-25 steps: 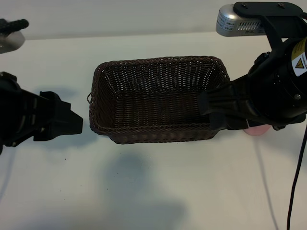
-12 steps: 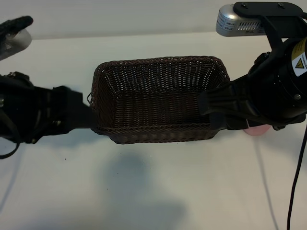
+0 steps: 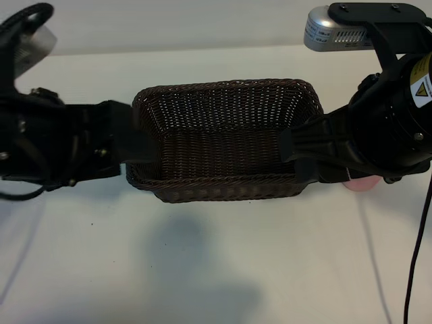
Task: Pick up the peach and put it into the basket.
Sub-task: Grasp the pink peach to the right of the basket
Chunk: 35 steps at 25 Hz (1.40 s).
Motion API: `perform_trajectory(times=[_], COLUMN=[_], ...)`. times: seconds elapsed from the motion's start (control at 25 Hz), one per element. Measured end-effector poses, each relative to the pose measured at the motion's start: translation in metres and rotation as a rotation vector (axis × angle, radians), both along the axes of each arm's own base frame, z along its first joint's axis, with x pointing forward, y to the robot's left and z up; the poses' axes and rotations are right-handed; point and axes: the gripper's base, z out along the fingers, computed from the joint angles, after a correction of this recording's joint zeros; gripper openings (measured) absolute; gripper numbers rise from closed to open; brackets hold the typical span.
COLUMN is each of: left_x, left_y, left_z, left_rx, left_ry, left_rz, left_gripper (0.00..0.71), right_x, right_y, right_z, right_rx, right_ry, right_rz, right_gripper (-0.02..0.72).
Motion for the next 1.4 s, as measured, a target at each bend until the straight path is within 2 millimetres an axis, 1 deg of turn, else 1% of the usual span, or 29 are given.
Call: perform_trajectory(times=[0.24, 0.44, 0.56, 0.8, 1.4], left_x=[0.002, -0.006, -0.009, -0.008, -0.008], left_y=[-0.004, -0.015, -0.021, -0.021, -0.021], left_z=[-0.003, -0.003, -0.004, -0.007, -0.008], left_rx=[-0.013, -0.019, -0.009, 0.031, 0.036], left_ry=[0.018, 0.011, 0.002, 0.001, 0.0], left_rz=[-0.013, -0.064, -0.065, -0.033, -0.036], left_gripper=[0.532, 0.532, 0.532, 0.532, 0.532], right_x=[0.0, 0.0, 0.0, 0.0, 0.0], right_y=[0.0, 0.0, 0.0, 0.0, 0.0], right_z=[0.0, 0.0, 0.0, 0.0, 0.0], right_rx=[0.0, 0.0, 0.0, 0.0, 0.0], right_ry=[0.0, 0.0, 0.0, 0.0, 0.0], right_rz=[0.0, 0.0, 0.0, 0.0, 0.0], right_gripper=[0.545, 0.545, 0.545, 0.545, 0.545])
